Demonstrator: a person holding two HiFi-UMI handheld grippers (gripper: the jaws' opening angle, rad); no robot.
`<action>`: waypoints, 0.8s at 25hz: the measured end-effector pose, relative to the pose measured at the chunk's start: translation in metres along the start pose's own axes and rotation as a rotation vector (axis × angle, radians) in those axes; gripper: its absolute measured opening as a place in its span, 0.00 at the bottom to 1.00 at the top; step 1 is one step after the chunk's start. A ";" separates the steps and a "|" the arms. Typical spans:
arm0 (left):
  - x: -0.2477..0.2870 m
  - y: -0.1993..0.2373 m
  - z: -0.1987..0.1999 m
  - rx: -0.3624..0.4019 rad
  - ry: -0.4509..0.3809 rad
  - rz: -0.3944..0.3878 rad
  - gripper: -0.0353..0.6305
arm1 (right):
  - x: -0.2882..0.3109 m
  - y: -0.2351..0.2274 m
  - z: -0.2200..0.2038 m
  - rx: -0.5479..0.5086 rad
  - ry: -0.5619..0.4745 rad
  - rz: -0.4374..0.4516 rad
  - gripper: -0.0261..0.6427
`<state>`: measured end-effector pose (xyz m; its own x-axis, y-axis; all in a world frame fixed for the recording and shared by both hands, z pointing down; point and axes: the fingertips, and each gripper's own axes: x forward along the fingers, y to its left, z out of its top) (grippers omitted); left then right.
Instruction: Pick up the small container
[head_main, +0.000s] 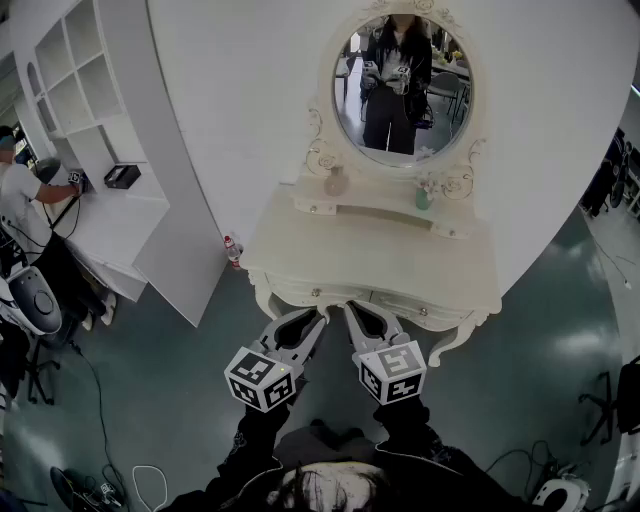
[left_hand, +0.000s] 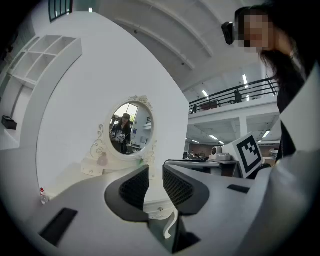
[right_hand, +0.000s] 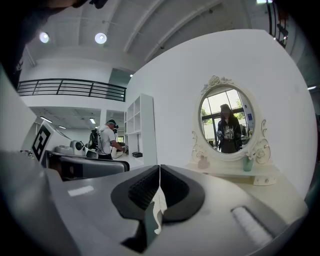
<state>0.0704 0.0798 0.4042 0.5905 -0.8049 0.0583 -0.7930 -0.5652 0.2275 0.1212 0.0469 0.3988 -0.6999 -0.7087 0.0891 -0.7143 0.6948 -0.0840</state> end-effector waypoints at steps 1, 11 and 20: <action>0.000 0.000 0.000 -0.002 0.002 -0.005 0.15 | 0.000 0.000 0.000 0.000 0.002 -0.003 0.06; 0.001 0.011 0.004 -0.003 0.016 -0.037 0.16 | 0.013 0.004 -0.001 0.004 0.002 -0.025 0.06; -0.002 0.032 0.003 -0.006 0.028 -0.080 0.15 | 0.035 0.016 -0.002 0.009 -0.011 -0.040 0.06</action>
<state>0.0435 0.0629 0.4084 0.6562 -0.7515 0.0672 -0.7421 -0.6267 0.2380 0.0854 0.0337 0.4029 -0.6705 -0.7374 0.0816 -0.7418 0.6647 -0.0891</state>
